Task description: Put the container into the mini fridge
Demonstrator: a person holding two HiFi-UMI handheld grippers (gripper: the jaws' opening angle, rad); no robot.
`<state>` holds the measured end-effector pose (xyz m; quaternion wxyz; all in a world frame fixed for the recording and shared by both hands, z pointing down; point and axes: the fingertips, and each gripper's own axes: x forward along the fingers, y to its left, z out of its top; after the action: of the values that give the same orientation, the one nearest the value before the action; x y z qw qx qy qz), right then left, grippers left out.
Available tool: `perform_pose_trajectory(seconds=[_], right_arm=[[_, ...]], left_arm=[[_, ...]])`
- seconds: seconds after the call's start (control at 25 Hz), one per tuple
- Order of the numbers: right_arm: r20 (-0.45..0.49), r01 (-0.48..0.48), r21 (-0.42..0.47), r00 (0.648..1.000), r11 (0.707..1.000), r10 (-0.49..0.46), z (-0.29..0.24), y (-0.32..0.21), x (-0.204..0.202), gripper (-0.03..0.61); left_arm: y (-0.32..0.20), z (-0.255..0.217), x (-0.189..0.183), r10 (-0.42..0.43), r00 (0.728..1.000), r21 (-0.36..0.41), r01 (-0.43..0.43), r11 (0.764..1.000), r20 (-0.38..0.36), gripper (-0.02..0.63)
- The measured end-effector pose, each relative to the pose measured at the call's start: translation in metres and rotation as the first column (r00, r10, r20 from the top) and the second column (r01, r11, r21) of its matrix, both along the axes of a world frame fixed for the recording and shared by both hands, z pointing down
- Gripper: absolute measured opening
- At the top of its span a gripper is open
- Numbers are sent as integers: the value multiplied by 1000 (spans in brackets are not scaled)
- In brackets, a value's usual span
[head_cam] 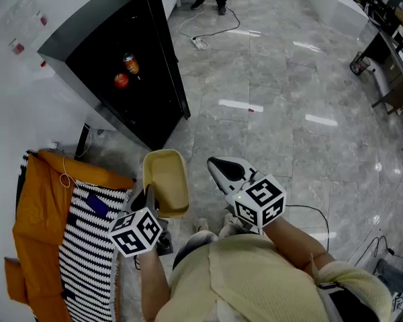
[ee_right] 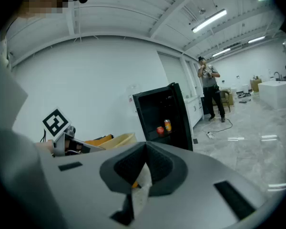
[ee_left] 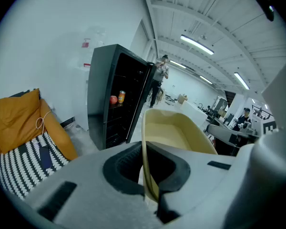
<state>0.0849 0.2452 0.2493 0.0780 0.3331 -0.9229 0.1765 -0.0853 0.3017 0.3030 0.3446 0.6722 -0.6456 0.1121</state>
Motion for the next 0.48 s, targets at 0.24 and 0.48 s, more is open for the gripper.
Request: perform_pose_trajectory(seconds=[0.24, 0.48], right_arm=[[-7, -14, 8, 1000, 1000, 14, 3, 6, 9, 28], [5, 0, 12, 1000, 1000, 0, 0, 9, 15, 29]], left_arm=[[4, 2, 11, 19, 1000, -4, -19, 1000, -10, 20], [3, 3, 20, 27, 1000, -10, -27, 1000, -7, 20]])
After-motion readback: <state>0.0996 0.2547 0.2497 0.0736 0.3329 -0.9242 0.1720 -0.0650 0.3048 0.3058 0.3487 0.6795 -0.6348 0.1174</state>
